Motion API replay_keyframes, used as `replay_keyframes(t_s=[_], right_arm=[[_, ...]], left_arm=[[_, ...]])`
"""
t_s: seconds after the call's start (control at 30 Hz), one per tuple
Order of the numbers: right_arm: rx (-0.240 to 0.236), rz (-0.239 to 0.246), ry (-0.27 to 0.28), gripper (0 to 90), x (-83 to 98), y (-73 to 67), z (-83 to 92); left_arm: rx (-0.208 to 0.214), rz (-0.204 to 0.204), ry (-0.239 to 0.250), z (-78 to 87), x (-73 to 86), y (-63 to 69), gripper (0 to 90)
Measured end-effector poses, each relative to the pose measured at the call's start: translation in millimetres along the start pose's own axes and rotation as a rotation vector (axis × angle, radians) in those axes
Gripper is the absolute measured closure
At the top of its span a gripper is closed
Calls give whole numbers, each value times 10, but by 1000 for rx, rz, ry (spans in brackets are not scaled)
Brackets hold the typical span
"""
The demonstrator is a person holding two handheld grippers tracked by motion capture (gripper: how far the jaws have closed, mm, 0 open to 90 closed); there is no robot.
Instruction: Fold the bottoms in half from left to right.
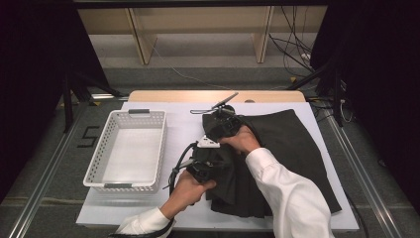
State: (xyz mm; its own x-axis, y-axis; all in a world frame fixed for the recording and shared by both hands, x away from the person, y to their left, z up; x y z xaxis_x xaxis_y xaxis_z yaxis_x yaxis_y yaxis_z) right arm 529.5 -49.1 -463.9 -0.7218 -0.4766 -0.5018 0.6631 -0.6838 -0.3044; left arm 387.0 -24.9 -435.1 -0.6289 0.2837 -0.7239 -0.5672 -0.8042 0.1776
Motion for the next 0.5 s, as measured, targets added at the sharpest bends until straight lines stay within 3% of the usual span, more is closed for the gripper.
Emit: replay_keyframes(t_s=[0.3,0.5], right_arm=[[20,-14,-31,288,-90,43,-137],[67,-9,-65,415,-101,65,-195]], left_arm=[[5,7,2,7,-9,0,861],[3,7,6,8,-10,-5,861]])
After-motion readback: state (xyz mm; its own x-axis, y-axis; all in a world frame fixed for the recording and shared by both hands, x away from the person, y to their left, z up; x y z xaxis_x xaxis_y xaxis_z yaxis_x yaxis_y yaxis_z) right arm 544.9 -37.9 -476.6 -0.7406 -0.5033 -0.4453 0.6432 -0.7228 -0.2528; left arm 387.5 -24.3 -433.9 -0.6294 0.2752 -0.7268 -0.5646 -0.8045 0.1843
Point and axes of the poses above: each handheld gripper's, and its own axes: z roughly backward along the jaws, x roughly out of its underside, y roughly to its right, the point moved 8 cm from there along -z, roughly forward along the jaws, and after that the axes turned 11 degrees about -x, right-handed, at the moved point
